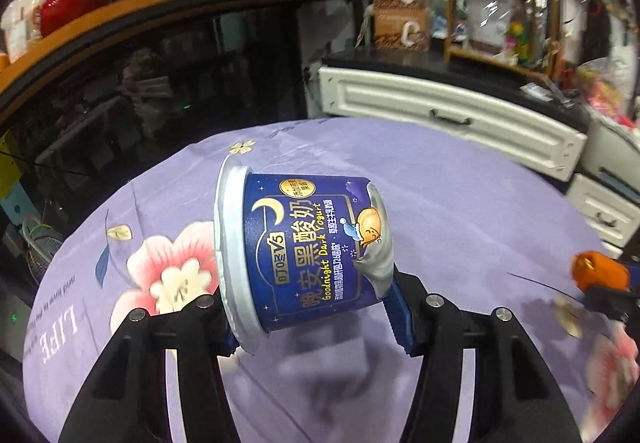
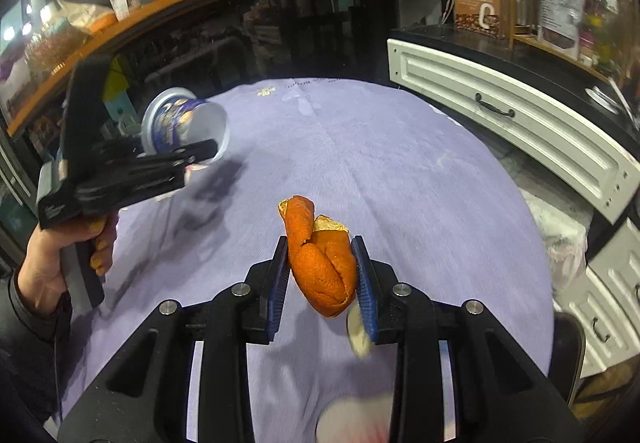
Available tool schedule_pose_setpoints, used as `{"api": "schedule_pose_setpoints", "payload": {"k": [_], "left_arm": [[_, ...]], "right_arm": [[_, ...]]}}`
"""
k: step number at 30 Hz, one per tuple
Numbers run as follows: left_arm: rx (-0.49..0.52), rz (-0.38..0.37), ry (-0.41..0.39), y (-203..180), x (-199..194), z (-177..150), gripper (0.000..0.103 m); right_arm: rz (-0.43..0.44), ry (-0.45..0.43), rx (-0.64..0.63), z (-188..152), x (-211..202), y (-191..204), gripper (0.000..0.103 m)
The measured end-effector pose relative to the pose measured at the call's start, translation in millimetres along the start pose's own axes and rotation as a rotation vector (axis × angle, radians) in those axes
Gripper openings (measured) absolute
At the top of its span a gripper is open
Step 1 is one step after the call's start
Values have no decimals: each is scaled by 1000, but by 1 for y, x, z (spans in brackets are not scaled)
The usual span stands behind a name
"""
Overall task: Collect trash
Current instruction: 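Grasp the blue yogurt cup by its rim with the left tool while the right tool holds the peel, then carry the yogurt cup and orange peel over the black bin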
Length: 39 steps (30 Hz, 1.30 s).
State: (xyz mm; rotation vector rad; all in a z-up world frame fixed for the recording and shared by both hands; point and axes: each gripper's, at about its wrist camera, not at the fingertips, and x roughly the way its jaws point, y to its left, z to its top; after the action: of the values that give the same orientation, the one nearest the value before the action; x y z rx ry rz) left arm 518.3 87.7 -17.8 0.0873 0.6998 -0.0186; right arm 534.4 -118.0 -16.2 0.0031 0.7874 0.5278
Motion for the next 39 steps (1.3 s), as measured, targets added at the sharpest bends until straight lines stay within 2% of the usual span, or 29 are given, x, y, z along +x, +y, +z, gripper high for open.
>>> {"api": "schedule_pose_setpoints", "payload": {"k": [9,14,18,22,29,30,32,33,34,39], "left_arm": [[25,-171,-74,-57,-89,-41,55],[67,-259,-89,-107,-118,-60,55],[101,-326,-89,-149,-130,-68,56],[110,-403,-76,-187,-135,-70,56],[166,-476,-58,-252,-139,-77,56],[171,-479,-50,-258,-138,-79,56],[179,-493,-31,-270,-134,-83,56],[188,-498,-18,-279,-130,-85,56],[194,-503,-8,-286,-127,-87,56],[212,-525,43,-320,-112,-97,56]], "right_arm": [[-73,-86,66,-67,-91,-31,32],[-143,-104,132,-114,-138,-63,32],[-218,-95,172,-149,-156,-90,32],[-276,-49,221,-179,-152,-122,32],[-346,31,337,-222,-106,-179,34],[-357,41,347,-226,-98,-185,36],[-365,57,361,-235,-85,-195,47],[-370,65,364,-238,-80,-197,57],[-375,66,362,-241,-78,-199,60],[-412,46,366,-253,-85,-203,60]]}}
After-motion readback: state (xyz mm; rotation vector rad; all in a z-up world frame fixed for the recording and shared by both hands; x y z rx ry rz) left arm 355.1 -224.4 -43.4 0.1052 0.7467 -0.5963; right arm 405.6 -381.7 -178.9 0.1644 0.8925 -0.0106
